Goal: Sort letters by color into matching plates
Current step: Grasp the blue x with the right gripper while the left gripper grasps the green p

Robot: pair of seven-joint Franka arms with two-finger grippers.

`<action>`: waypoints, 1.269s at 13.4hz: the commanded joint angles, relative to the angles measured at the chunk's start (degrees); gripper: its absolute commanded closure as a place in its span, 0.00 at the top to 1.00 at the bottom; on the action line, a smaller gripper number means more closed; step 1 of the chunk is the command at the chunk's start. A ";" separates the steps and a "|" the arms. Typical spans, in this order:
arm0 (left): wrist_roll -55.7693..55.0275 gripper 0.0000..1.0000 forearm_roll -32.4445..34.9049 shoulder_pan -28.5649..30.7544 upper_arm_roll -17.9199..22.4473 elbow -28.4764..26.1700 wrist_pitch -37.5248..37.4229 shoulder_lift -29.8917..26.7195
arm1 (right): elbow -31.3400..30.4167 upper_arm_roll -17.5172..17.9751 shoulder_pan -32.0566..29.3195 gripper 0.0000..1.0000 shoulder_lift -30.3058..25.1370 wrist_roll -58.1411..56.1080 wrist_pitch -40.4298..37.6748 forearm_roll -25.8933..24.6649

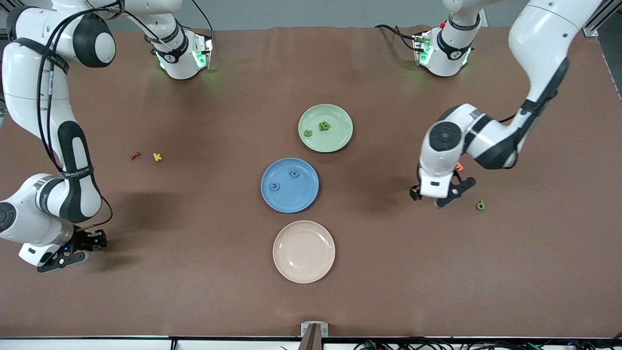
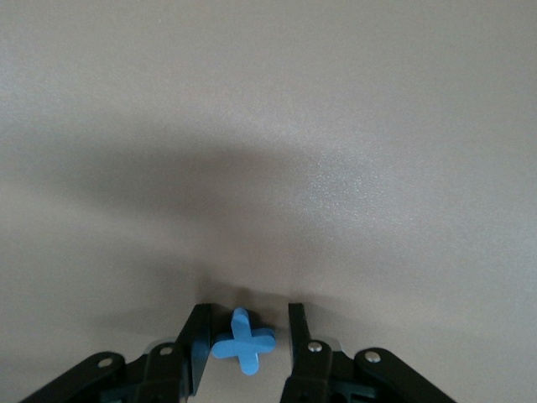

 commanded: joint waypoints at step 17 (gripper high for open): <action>39.31 0.67 10.06 20.23 0.07 0.58 10.55 10.25 | 2.41 1.10 -1.32 0.55 0.77 -0.02 -4.44 0.34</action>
